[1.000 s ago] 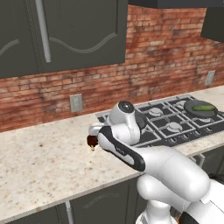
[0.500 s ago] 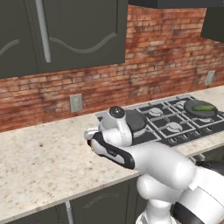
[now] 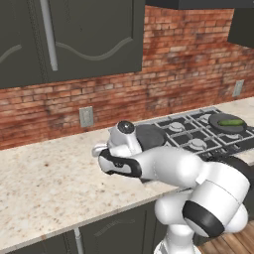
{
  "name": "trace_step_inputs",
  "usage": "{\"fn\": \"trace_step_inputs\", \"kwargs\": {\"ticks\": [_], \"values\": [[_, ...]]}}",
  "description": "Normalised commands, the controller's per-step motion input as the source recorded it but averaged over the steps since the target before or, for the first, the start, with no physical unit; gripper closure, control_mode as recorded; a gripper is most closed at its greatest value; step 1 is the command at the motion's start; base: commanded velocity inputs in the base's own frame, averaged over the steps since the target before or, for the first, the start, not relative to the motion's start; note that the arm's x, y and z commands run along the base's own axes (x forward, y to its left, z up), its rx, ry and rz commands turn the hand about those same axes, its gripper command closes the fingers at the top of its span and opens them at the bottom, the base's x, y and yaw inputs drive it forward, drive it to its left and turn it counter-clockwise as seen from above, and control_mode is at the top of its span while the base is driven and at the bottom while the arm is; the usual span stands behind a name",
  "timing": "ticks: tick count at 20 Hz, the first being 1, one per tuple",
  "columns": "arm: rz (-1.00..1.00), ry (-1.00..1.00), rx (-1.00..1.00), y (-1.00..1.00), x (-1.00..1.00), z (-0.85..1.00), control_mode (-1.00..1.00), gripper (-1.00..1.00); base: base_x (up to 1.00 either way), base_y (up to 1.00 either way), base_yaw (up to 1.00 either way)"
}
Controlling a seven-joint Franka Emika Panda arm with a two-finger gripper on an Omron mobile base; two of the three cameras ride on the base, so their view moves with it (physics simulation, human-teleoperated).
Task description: Place both pans onto different burners. Then place the cucumber and the steak on different pans.
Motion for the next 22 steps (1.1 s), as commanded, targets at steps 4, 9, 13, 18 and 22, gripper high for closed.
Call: {"fn": "trace_step_inputs", "kwargs": {"ticks": [4, 9, 13, 18, 22], "values": [[0.0, 0.0, -0.04, 0.17, 0.13, -0.24, -1.0, -1.0, 0.0, 0.0, 0.0], [0.0, 0.0, -0.05, 0.09, 0.15, -0.26, -1.0, -1.0, 0.0, 0.0, 0.0], [0.0, 0.0, -0.05, 0.0, 0.11, -0.25, -1.0, -1.0, 0.0, 0.0, 0.0], [0.0, 0.0, -0.04, 0.06, 0.24, -0.31, -1.0, -1.0, 0.0, 0.0, 0.0], [0.0, 0.0, -0.03, 0.17, 0.33, -0.32, -1.0, -1.0, 0.0, 0.0, 0.0]]}}
